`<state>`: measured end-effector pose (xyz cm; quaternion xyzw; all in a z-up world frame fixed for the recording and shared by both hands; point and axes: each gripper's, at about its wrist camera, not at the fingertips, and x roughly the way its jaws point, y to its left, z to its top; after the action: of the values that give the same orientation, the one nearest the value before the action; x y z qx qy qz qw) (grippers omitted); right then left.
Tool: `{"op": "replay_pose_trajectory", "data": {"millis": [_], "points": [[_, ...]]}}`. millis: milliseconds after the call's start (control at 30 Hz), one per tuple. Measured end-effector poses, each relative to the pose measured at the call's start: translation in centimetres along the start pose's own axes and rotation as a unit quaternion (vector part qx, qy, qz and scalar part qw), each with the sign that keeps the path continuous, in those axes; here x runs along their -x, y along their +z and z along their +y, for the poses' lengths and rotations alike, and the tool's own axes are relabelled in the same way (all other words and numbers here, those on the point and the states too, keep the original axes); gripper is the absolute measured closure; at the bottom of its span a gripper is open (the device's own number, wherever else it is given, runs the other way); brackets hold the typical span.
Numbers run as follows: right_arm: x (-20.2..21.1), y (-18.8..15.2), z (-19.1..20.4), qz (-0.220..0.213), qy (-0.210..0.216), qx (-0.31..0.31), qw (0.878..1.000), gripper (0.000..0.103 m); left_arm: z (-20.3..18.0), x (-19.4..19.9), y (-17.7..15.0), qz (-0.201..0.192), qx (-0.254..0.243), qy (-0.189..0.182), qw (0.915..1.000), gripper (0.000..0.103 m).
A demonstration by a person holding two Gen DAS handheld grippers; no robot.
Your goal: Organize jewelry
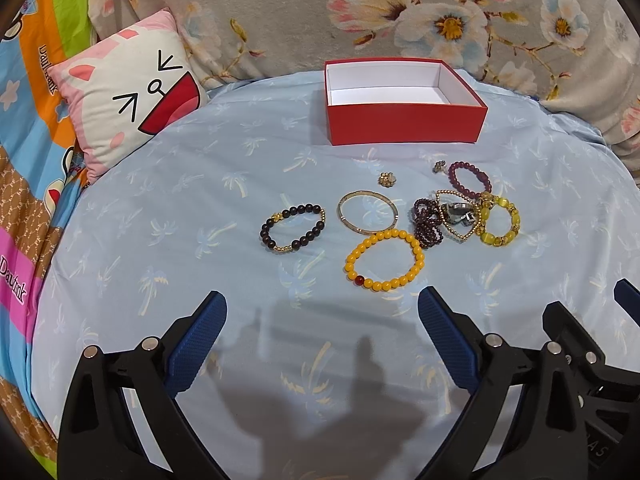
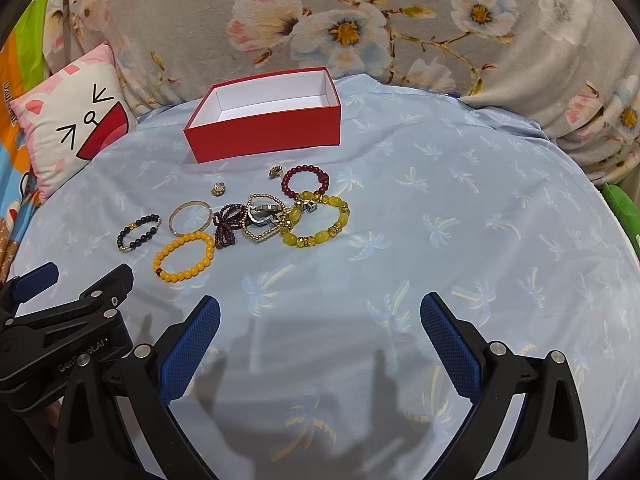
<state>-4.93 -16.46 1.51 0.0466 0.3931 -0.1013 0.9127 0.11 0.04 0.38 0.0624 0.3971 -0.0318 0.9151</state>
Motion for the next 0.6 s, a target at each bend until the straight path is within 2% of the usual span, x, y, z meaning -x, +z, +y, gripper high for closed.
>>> {"op": "replay_pose_trajectory", "data": {"millis": [600], "points": [[-0.07, -0.14, -0.03, -0.001, 0.0, 0.0, 1.0, 0.007, -0.27, 0.44, 0.05, 0.0, 0.0, -0.001, 1.0, 0.013]]}}
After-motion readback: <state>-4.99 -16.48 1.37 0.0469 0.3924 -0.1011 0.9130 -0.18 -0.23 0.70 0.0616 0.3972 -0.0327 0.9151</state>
